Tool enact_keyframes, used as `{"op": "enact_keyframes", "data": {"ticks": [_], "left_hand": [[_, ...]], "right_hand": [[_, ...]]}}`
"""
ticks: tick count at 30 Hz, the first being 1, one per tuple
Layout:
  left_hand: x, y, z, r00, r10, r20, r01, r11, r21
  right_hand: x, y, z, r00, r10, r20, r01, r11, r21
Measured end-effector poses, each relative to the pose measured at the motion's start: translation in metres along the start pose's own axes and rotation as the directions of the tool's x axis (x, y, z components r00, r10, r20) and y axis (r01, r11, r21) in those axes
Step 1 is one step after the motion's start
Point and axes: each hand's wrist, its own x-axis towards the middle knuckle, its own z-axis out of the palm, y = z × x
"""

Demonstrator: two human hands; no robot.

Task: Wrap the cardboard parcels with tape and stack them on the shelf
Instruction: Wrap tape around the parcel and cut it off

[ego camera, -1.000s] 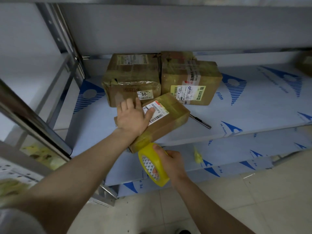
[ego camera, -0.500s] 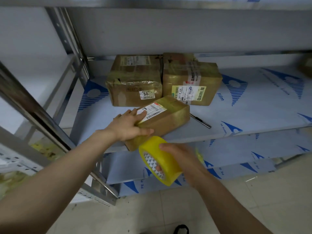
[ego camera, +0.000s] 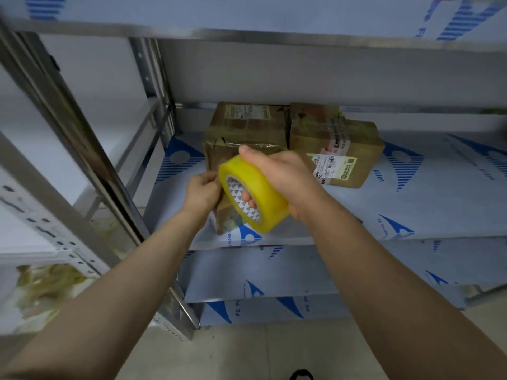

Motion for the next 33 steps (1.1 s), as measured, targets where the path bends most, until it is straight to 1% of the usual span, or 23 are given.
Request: {"op": "enact_keyframes", "data": {"ticks": [3, 5, 8, 9, 10, 11, 12, 13, 14, 15, 17, 19, 21, 24, 25, 26, 28, 29, 30, 31, 33], "left_hand": [[0.007, -0.001, -0.002, 0.998, -0.031, -0.052, 0.028, 0.998, -0.061], [0.013, -0.002, -0.003, 0.997, -0.054, -0.059, 0.048, 0.993, -0.111], [0.018, -0.005, -0.002, 0.999, -0.037, -0.039, 0.033, 0.996, -0.087], [0.019, -0.004, -0.002, 0.999, -0.036, -0.034, 0.034, 0.998, -0.057], [0.023, -0.002, -0.003, 0.999, -0.024, -0.030, 0.024, 1.000, 0.018], [0.027, 0.001, -0.006, 1.000, 0.019, -0.016, -0.016, 0.981, 0.195], [0.032, 0.007, -0.006, 0.997, 0.077, 0.011, -0.074, 0.894, 0.442], [0.036, 0.014, -0.004, 0.989, 0.139, 0.041, -0.132, 0.748, 0.650], [0.038, 0.021, 0.000, 0.974, 0.216, 0.069, -0.189, 0.602, 0.776], [0.040, 0.027, 0.007, 0.954, 0.284, 0.094, -0.226, 0.476, 0.850], [0.042, 0.031, 0.025, 0.923, 0.357, 0.142, -0.255, 0.295, 0.921], [0.045, 0.028, 0.035, 0.919, 0.350, 0.182, -0.265, 0.206, 0.942], [0.055, 0.025, 0.031, 0.911, 0.358, 0.205, -0.283, 0.180, 0.942], [0.070, 0.023, 0.023, 0.886, 0.402, 0.231, -0.325, 0.183, 0.928], [0.072, 0.022, 0.023, 0.888, 0.398, 0.228, -0.328, 0.203, 0.923], [0.074, 0.021, 0.023, 0.905, 0.373, 0.206, -0.311, 0.247, 0.918], [0.078, 0.023, 0.021, 0.954, 0.269, 0.132, -0.229, 0.373, 0.899], [0.078, 0.026, 0.021, 0.971, 0.216, 0.101, -0.185, 0.412, 0.892], [0.077, 0.028, 0.022, 0.980, 0.181, 0.081, -0.152, 0.423, 0.893], [0.075, 0.030, 0.024, 0.981, 0.179, 0.076, -0.145, 0.407, 0.902], [0.066, 0.027, 0.032, 0.955, 0.268, 0.125, -0.213, 0.329, 0.920]], "right_hand": [[-0.006, 0.011, -0.001, 0.997, -0.010, -0.072, 0.008, 1.000, -0.024], [-0.017, 0.036, -0.002, 0.994, 0.007, -0.106, -0.009, 1.000, -0.022], [-0.023, 0.075, 0.004, 0.991, 0.033, -0.131, -0.028, 0.999, 0.044], [-0.021, 0.086, 0.007, 0.987, 0.040, -0.155, -0.031, 0.998, 0.056], [-0.017, 0.094, 0.010, 0.985, 0.040, -0.168, -0.030, 0.998, 0.059], [-0.014, 0.098, 0.012, 0.985, 0.043, -0.170, -0.033, 0.998, 0.057], [-0.010, 0.101, 0.014, 0.985, 0.043, -0.168, -0.034, 0.998, 0.056], [-0.006, 0.103, 0.015, 0.984, 0.041, -0.171, -0.031, 0.998, 0.058], [-0.004, 0.103, 0.016, 0.984, 0.034, -0.175, -0.025, 0.998, 0.055], [-0.003, 0.103, 0.017, 0.983, 0.026, -0.184, -0.017, 0.999, 0.049], [-0.001, 0.104, 0.016, 0.980, 0.016, -0.197, -0.007, 0.999, 0.043], [0.001, 0.106, 0.016, 0.980, 0.021, -0.196, -0.012, 0.999, 0.043], [0.004, 0.108, 0.017, 0.983, 0.025, -0.180, -0.015, 0.998, 0.056], [0.007, 0.112, 0.019, 0.984, 0.033, -0.172, -0.019, 0.997, 0.081], [0.007, 0.113, 0.019, 0.984, 0.037, -0.173, -0.022, 0.996, 0.089], [0.007, 0.113, 0.018, 0.984, 0.039, -0.171, -0.023, 0.995, 0.093], [0.007, 0.114, 0.017, 0.984, 0.039, -0.175, -0.023, 0.995, 0.093], [0.007, 0.114, 0.016, 0.983, 0.040, -0.177, -0.024, 0.995, 0.096], [0.007, 0.113, 0.015, 0.983, 0.041, -0.180, -0.025, 0.996, 0.091], [0.007, 0.113, 0.015, 0.983, 0.036, -0.179, -0.022, 0.996, 0.083], [0.007, 0.112, 0.014, 0.985, 0.031, -0.172, -0.016, 0.996, 0.085]]}}
